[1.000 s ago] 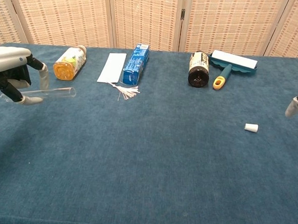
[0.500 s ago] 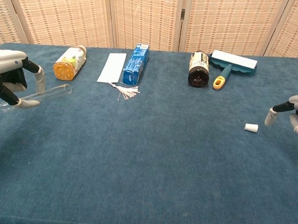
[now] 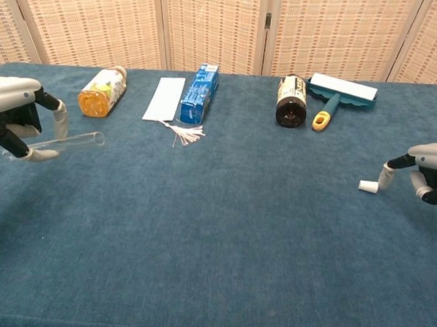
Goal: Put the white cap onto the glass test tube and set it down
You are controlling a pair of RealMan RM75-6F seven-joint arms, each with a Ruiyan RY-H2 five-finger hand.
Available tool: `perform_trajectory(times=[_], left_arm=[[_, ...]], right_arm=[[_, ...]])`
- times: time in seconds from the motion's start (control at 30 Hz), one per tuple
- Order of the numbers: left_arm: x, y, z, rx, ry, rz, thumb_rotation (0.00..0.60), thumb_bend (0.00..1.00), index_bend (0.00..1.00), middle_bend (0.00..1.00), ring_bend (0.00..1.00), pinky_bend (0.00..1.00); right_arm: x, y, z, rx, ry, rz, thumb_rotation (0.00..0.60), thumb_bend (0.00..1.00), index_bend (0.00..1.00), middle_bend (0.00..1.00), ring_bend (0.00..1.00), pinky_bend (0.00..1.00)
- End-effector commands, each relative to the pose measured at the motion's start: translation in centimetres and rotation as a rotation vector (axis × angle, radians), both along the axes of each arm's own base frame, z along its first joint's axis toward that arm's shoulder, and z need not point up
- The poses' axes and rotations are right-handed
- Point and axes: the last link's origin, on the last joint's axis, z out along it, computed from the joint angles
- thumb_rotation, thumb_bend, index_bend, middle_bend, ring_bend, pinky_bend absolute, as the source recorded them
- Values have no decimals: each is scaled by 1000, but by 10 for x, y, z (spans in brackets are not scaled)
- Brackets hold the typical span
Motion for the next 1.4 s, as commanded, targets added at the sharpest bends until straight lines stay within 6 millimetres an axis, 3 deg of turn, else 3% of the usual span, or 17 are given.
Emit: perform_trajectory(times=[0.03,0.77,1.1,1.17,1.27,1.4], left_arm=[[0,0,0,-1,0,0,600,357,657,1000,1000,1000],[2,-2,-2,-1,5,-5,600,357,656,1000,1000,1000],[3,-1,-1,1,7,-11,600,357,655,1000,1000,1000],[4,-1,-2,-1,8,-12,600,357,655,1000,1000,1000],[4,-3,-2,-3,9,-12,600,357,655,1000,1000,1000],[5,-4,-2,-4,9,-13,600,357,656,1000,1000,1000]], right_arm=[[3,-2,-3,0,-1,13,600,1000,280,1000,1000,1000],[25,-12,-6,-22,-9,100,600,1000,280,1000,1000,1000],[37,-1,25,-119,-64,142,600,999,280,1000,1000,1000],[37,2,33,-137,-76,149,600,890,280,1000,1000,1000],[37,6,42,-165,-86,161,600,519,280,997,1000,1000],[33,8,48,-206,-82,177,600,234,280,898,983,1000]])
